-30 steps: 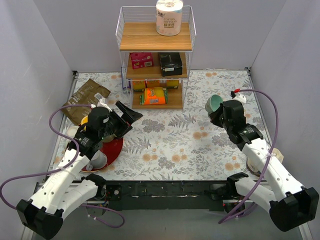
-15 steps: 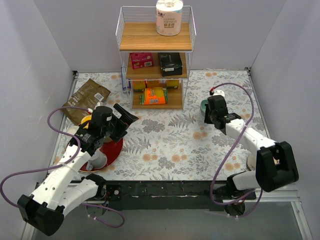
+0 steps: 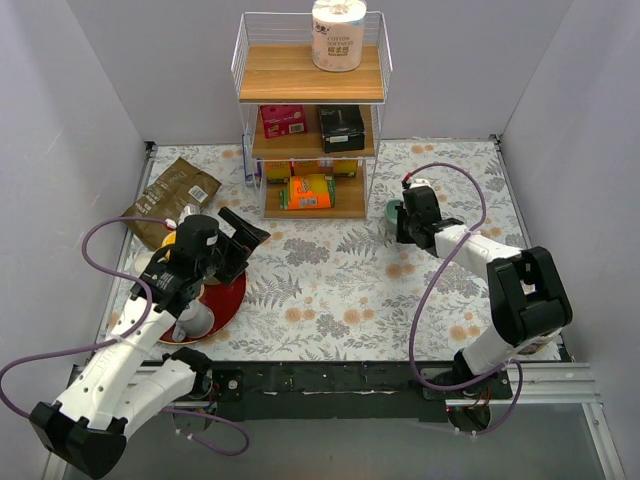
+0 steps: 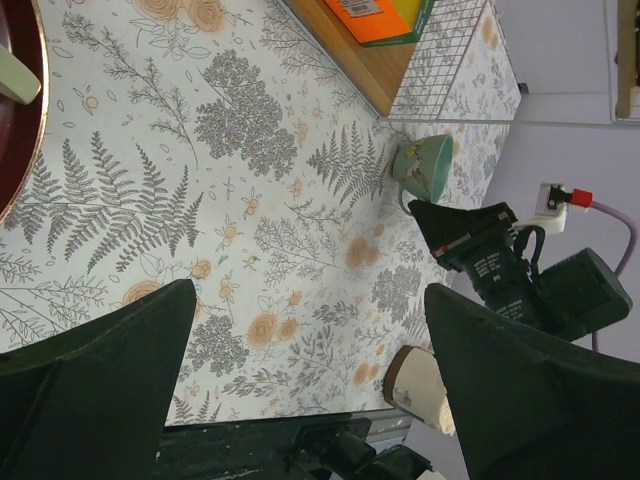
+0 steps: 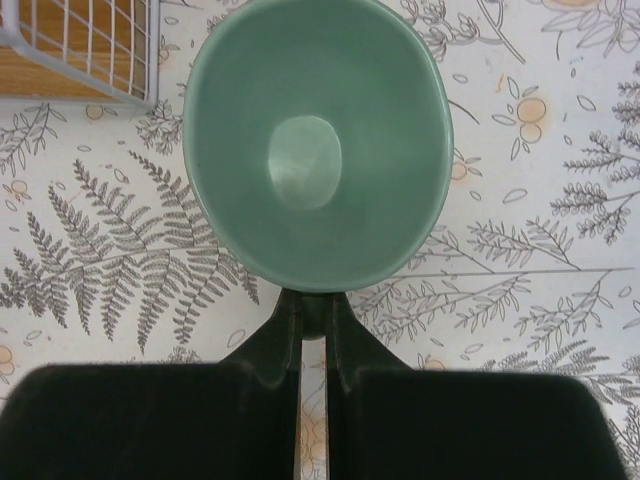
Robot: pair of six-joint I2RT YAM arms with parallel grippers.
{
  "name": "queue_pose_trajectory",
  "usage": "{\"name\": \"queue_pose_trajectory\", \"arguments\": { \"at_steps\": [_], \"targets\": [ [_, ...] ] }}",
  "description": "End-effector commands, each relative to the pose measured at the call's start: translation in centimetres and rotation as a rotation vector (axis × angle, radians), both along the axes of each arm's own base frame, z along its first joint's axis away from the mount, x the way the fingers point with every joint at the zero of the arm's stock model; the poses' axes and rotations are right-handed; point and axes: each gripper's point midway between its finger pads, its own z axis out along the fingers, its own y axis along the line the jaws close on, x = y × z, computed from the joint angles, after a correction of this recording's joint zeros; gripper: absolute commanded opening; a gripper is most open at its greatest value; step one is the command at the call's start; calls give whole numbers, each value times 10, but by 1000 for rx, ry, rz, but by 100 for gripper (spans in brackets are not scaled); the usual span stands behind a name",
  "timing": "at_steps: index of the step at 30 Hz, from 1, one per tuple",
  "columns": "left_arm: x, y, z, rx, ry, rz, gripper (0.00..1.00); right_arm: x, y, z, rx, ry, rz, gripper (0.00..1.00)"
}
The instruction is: Turn the mug right side up
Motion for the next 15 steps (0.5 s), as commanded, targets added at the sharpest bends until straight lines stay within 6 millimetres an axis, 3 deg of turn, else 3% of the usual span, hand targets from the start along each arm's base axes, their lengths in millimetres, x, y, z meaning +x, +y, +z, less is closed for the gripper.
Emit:
{"name": "queue_pose_trajectory", "arguments": {
  "at_steps": [1,4,8,15],
  "targets": [
    [-1,-2,16,1,-67,-41,98,38,19,25,48,-119,8,1],
    [0,0,19,10,-79,-35,98,40,18,9,13,-75,-9,1],
    [-2,7,16,44,-60,-10,98,41,20,6,-17,-72,-11,32],
    [-2,20,15,93,-52,35,98,38,24,18,-2,-75,1,51]
  ]
}}
